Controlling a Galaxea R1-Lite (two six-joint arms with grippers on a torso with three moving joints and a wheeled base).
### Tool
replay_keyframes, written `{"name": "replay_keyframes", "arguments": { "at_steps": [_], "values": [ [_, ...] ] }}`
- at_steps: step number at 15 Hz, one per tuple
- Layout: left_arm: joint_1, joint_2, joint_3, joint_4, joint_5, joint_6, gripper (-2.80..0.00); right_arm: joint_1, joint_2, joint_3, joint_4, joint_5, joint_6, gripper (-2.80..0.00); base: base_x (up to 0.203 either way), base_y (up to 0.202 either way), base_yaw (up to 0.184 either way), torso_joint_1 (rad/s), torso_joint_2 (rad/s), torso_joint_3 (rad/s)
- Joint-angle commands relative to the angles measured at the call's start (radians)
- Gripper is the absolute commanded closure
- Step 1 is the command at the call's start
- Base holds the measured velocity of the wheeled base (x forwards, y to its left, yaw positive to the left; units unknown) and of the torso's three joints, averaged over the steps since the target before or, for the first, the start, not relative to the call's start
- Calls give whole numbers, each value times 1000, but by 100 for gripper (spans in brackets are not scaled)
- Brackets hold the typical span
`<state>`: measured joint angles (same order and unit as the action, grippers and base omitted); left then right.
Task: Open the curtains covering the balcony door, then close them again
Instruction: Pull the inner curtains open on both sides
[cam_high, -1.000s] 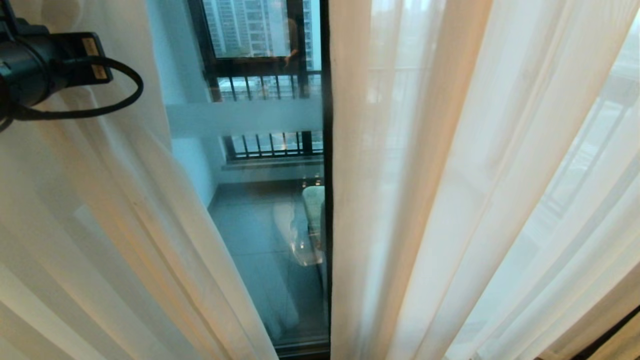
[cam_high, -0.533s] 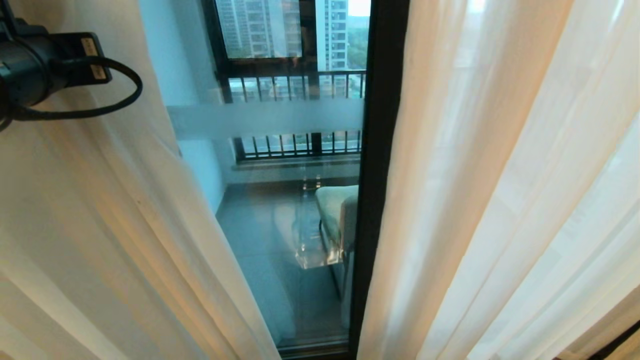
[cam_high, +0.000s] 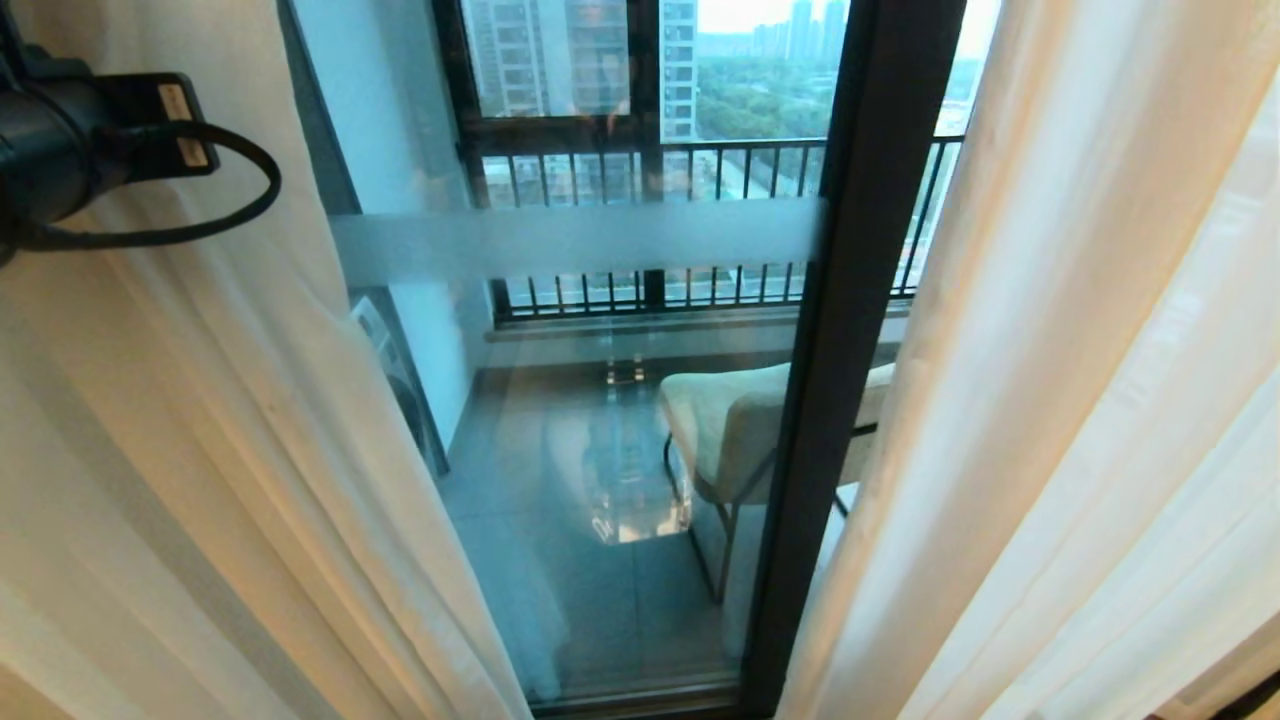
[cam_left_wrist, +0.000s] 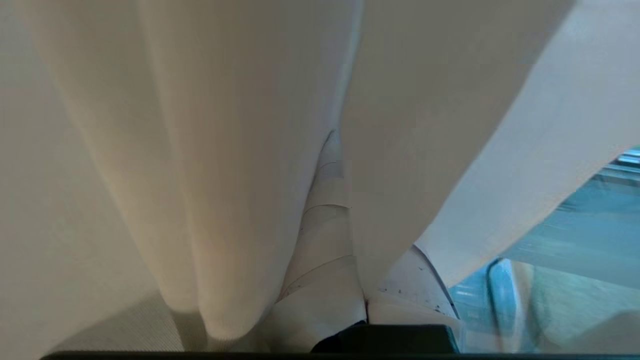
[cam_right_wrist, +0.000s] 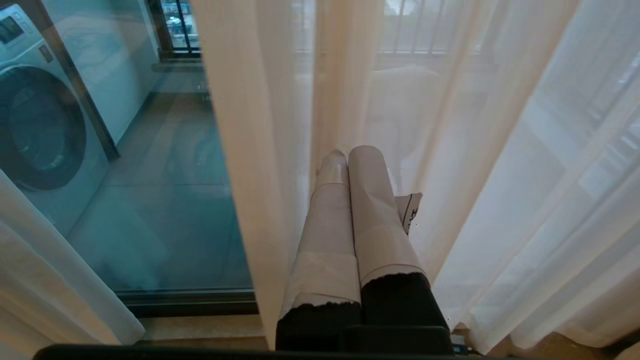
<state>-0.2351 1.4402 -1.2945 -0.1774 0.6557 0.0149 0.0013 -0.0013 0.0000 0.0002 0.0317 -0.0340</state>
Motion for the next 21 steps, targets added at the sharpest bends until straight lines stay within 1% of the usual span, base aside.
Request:
{"name": "replay_keyframes", "arguments": {
  "at_steps": [1,12,15,20,21],
  "values": [
    [-1,-9,3,0,4,-1,0,0,1,0,1,1,-1,0,0,192,1,-2,7,2],
    [7,-10,3,3,3,-1,0,0,1,0,0,1,0,0,0,184,-1,2,2,3],
    [10,-3,3,1,2,-1,0,0,1,0,0,1,-1,0,0,29,1,1,1,1],
    [52,1,3,3,2,-2,0,0,1,0,0,1,-1,0,0,0,0,0,0,0],
    [57,2,3,3,4,-12,0,0,1,0,0,1,-1,0,0,0,0,0,0,0]
  ]
}}
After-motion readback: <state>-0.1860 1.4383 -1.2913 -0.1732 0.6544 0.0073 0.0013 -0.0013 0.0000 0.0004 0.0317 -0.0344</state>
